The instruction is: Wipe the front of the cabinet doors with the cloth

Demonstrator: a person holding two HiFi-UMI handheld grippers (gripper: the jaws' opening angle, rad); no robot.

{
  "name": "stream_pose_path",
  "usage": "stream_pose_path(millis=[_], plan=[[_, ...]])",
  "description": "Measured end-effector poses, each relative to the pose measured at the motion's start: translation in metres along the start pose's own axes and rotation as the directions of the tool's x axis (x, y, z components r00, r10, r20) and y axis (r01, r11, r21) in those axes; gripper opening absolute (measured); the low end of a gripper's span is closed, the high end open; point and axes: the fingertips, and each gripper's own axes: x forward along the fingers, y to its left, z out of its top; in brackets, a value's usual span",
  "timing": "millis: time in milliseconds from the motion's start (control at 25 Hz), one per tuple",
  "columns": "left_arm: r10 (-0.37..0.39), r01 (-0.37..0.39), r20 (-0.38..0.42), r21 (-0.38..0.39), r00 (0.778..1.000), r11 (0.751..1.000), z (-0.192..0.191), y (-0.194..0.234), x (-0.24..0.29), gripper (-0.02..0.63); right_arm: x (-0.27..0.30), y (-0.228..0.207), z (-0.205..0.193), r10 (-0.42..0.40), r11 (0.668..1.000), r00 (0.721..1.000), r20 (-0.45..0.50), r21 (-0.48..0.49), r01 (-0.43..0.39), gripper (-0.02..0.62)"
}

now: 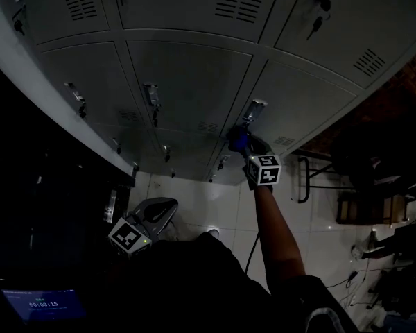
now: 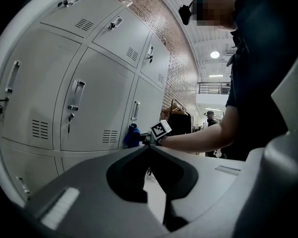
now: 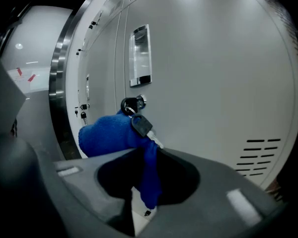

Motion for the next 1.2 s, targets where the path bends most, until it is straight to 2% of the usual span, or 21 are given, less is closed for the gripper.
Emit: stream_pose_path(millis=[400, 640, 880, 1000, 1200], plan=[[-0.061, 0.061, -0.015, 0.011, 0.998, 0.998, 0.001, -0.014, 0.023, 0.000, -0.039, -0.079, -0.030, -0.139, 0.989, 0.989, -0.041, 0.047, 0.141, 0.069], [-0.089, 0.089, -0.029, 0.010, 0.996, 0.996, -0.001, -0.025, 0.036, 0.000, -0.071, -0.139, -0.051, -0.251, 0.962, 0.966, -0.057, 0.101, 0.255, 0.069], [-0.100, 0.101, -0.034, 0.021, 0.994, 0.995, 0.000, -0.033, 0.043, 0.000, -0.093, -0.181, -0.066, -0.330, 0.937, 0.941, -0.078, 0.093, 0.337, 0.069], [-0.097, 0.098, -0.044, 0.014, 0.994, 0.995, -0.002, -0.034, 0.042, 0.000, -0.103, -0.195, -0.071, -0.363, 0.924, 0.929, -0.077, 0.099, 0.369, 0.069], [-0.106, 0.106, -0.049, 0.010, 0.993, 0.994, -0.003, -0.035, 0.042, 0.000, -0.113, -0.187, -0.064, -0.365, 0.929, 0.929, -0.059, 0.040, 0.367, 0.069]])
